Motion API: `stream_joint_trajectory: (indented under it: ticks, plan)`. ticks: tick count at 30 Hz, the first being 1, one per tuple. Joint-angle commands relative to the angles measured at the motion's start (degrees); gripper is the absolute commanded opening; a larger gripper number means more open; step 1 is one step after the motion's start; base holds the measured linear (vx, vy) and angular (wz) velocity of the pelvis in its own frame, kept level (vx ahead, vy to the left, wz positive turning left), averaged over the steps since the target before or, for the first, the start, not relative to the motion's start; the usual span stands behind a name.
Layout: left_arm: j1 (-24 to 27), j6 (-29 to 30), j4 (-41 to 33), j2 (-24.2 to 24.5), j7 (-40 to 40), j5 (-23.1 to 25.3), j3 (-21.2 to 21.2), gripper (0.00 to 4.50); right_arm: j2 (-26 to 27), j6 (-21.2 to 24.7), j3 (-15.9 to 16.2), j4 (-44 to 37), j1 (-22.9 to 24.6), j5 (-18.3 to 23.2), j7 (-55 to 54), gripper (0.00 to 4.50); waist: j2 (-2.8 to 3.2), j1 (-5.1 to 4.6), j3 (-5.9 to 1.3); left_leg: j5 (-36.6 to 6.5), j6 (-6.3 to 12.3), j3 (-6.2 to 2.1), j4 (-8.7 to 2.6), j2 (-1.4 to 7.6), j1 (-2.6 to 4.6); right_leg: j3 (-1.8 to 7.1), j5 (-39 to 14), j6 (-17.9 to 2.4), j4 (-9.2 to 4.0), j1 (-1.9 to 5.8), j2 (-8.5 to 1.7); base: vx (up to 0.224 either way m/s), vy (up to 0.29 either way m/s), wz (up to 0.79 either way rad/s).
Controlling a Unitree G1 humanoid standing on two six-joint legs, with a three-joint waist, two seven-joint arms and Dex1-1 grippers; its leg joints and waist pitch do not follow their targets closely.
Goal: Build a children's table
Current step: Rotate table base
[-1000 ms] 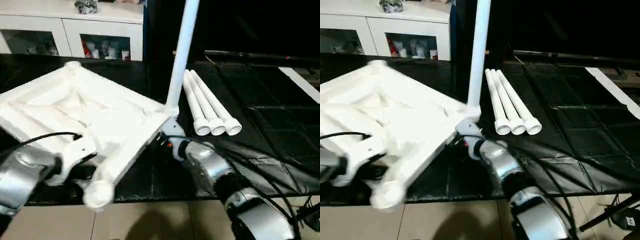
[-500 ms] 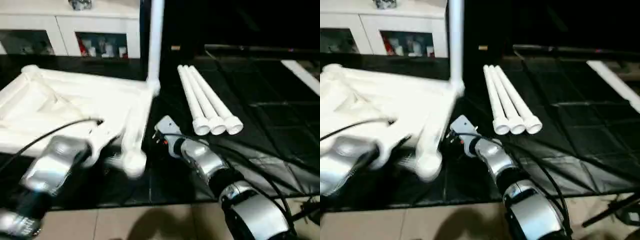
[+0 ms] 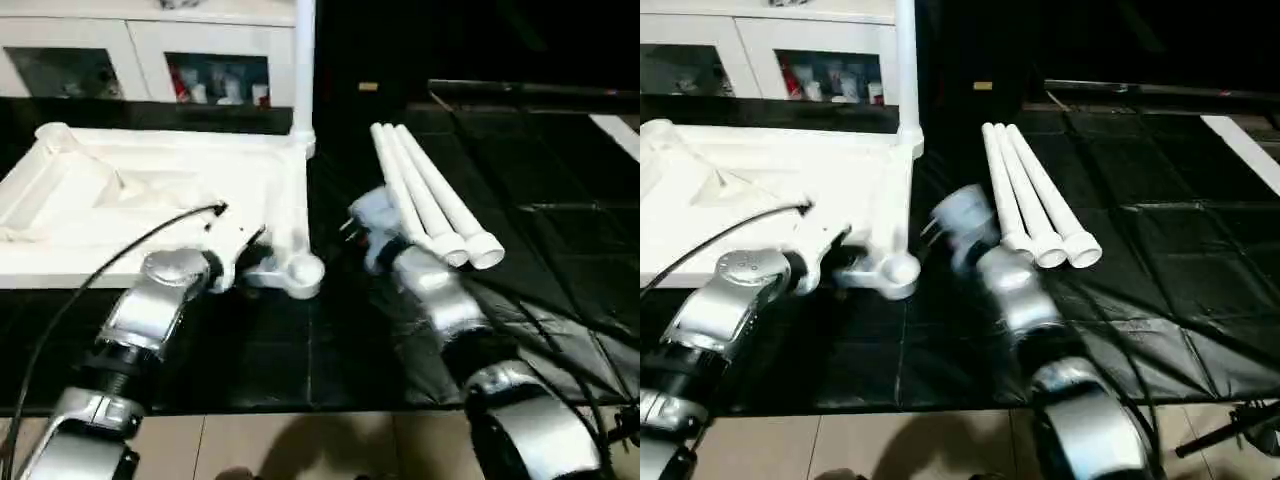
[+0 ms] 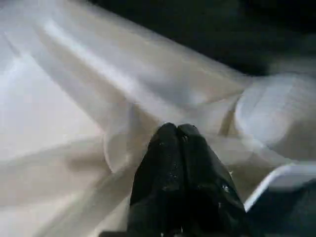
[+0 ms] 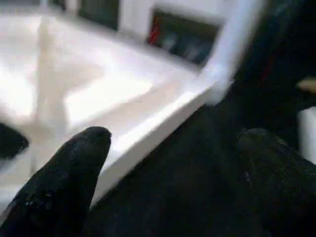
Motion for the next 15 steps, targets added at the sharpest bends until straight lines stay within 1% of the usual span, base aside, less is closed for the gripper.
stream_joint_trajectory:
  ticks: [1,2,3,4,5,6,7,8,9,10,11,12,13,14,15]
  plan:
    - [0.8,0.0,-3.6,-0.3,1.1,-1.8,2.3,0.10,-0.1,-0.5,-1.9,-4.5,2.2,1.9,-0.8,4.50,1.05,-0.20,-4.43,-9.1,1.24,-0.28,-3.66,1.92,0.13,3.14,-5.1,-11.9,-3.30,4.18,-4.41,0.000,0.000,0.00]
    - [2.2,1.1,-6.0,-0.2,1.2,-2.6,3.6,0.10,-0.1,-0.5,-2.8,-7.4,3.5,2.4,-1.9,4.50,1.87,-0.16,-4.28,-10.3,0.72,-0.36,-3.66,1.90,0.24,3.19,-8.0,-11.2,-3.47,4.04,-4.56,0.000,0.000,0.00]
    - [4.6,2.7,-10.2,0.0,1.4,-3.7,5.8,0.10,-0.1,2.0,-4.0,-13.2,6.2,4.3,-1.9,4.50,1.51,-0.33,-4.23,-11.0,0.66,-0.30,-3.80,1.93,0.27,3.14,-9.3,-10.7,-3.86,4.01,-4.46,0.000,0.000,0.00]
    - [4.9,2.7,-10.7,0.0,1.5,-3.9,6.2,0.10,-0.2,2.3,-4.1,-13.9,6.6,4.4,-2.0,4.50,1.06,-0.39,-4.25,-10.7,0.52,-0.39,-3.84,1.96,0.05,3.21,-9.8,-9.8,-3.70,4.36,-4.41,0.000,0.000,0.00]
    - [6.2,2.8,-13.2,-0.4,2.2,-5.2,8.2,0.10,-0.4,4.3,-4.6,-18.1,8.7,5.6,-1.9,4.50,1.22,-0.52,-4.21,-10.7,0.62,-0.32,-3.84,1.79,0.25,3.15,-11.3,-9.1,-3.93,4.05,-4.17,0.000,0.000,0.00]
    - [6.9,2.3,-14.7,-0.8,2.9,-6.2,9.6,0.10,-0.3,6.0,-5.0,-20.9,10.1,6.8,-1.8,4.50,1.07,-0.62,-4.23,-10.4,0.77,-0.20,-3.75,1.68,0.21,3.23,-11.1,-8.9,-3.95,4.09,-4.04,0.000,0.000,0.00]
    - [7.3,2.0,-15.5,-1.1,3.4,-6.8,10.4,0.26,-0.3,7.1,-5.1,-22.5,10.9,7.5,-1.6,4.50,1.15,-0.62,-4.10,-10.5,1.02,-0.26,-3.83,1.74,0.13,3.23,-11.2,-8.6,-4.05,3.98,-3.95,0.000,0.000,0.00]
    - [7.7,2.9,-17.0,-1.8,4.1,-8.0,11.5,0.35,-0.2,8.5,-5.3,-24.2,11.8,8.2,-1.7,4.50,0.89,-0.66,-4.06,-11.0,1.08,-0.19,-3.85,1.73,0.20,3.15,-12.2,-8.2,-4.23,3.85,-3.90,0.000,0.000,0.00]
    - [7.8,3.3,-17.5,-2.1,4.3,-8.4,11.9,0.44,-0.2,8.9,-5.4,-24.7,12.0,8.3,-1.8,4.50,1.06,-0.70,-4.03,-11.5,1.06,-0.20,-3.85,1.65,0.37,3.07,-14.0,-8.1,-4.40,3.57,-3.81,0.000,0.000,0.00]
    - [8.2,3.5,-18.7,-2.8,5.3,-9.4,12.7,0.47,0.0,10.3,-5.5,-26.7,13.1,8.9,-2.2,4.50,0.72,-0.80,-3.91,-12.1,1.01,-0.21,-3.91,1.65,0.30,3.04,-15.1,-7.8,-4.51,3.59,-3.76,0.000,0.000,0.00]
    - [9.5,2.6,-21.0,-4.7,9.1,-10.5,14.8,0.54,0.4,13.3,-5.3,-31.7,15.9,9.5,-3.0,4.50,0.76,-0.68,-3.85,-12.9,0.88,-0.23,-3.94,1.66,0.37,3.04,-17.2,-7.1,-4.68,3.38,-3.86,0.000,0.000,0.00]
    - [9.5,2.6,-21.0,-4.7,9.1,-10.5,14.8,0.63,0.4,13.3,-5.3,-31.7,15.9,9.5,-3.0,4.50,0.94,-0.77,-3.76,-12.8,0.72,-0.28,-3.98,1.69,0.28,3.12,-16.9,-7.0,-4.57,3.50,-3.69,0.000,0.000,0.00]
    - [10.1,1.6,-21.9,-5.6,11.3,-10.1,15.7,0.71,0.6,14.4,-5.1,-33.7,17.2,9.3,-3.8,4.50,0.96,-0.64,-3.80,-12.9,0.65,-0.33,-4.00,1.83,0.34,3.13,-16.6,-6.6,-4.70,3.31,-3.81,0.000,0.000,0.00]
    - [11.2,3.2,-23.6,-6.6,12.4,-10.7,16.5,0.78,1.0,15.9,-4.8,-36.4,19.0,9.7,-4.2,4.50,0.67,-0.78,-3.96,-12.0,0.79,-0.24,-3.92,1.66,0.11,3.19,-15.2,-6.4,-4.57,3.64,-3.65,0.000,0.000,0.00]
    - [12.5,3.3,-25.3,-7.0,13.6,-9.5,16.4,0.97,1.4,16.6,-4.5,-38.6,20.7,8.7,-5.6,4.50,0.61,-0.62,-3.91,-11.0,0.89,-0.33,-3.96,1.80,-0.06,3.22,-14.2,-6.1,-4.53,3.62,-3.76,0.000,0.000,0.00]
